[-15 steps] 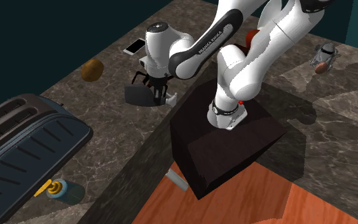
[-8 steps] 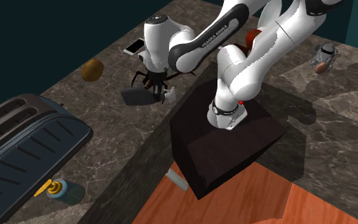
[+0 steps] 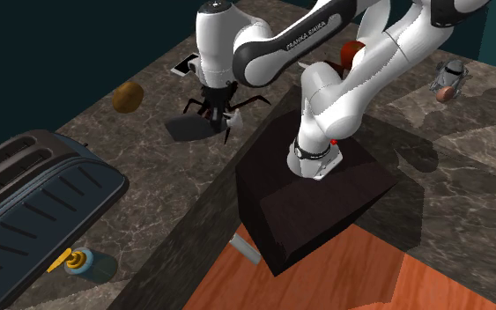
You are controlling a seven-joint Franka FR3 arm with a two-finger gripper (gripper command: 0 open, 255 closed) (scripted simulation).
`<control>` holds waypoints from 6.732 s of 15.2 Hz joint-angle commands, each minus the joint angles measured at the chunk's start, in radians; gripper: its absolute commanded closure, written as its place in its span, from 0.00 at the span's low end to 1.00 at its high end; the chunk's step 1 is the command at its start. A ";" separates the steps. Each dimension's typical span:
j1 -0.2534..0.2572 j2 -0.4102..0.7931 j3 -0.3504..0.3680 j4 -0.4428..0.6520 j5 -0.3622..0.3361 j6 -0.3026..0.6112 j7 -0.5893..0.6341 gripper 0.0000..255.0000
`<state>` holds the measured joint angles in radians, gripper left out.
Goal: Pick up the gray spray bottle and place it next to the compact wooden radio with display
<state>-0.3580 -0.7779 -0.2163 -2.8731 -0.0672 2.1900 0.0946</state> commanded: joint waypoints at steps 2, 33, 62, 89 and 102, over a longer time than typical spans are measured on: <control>0.001 -0.022 0.007 0.031 0.003 -0.053 0.005 1.00; -0.084 -0.489 0.008 0.135 -0.035 -0.628 -0.035 1.00; -0.761 -1.006 -0.373 0.392 -0.583 -1.386 -0.998 1.00; -0.828 -1.006 -0.682 0.631 -1.116 -1.365 -1.510 1.00; -0.985 -1.006 -0.867 0.502 -1.200 -1.206 -1.582 1.00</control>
<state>-1.3322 -1.7829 -1.0676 -2.3618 -1.2587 0.9721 -1.4819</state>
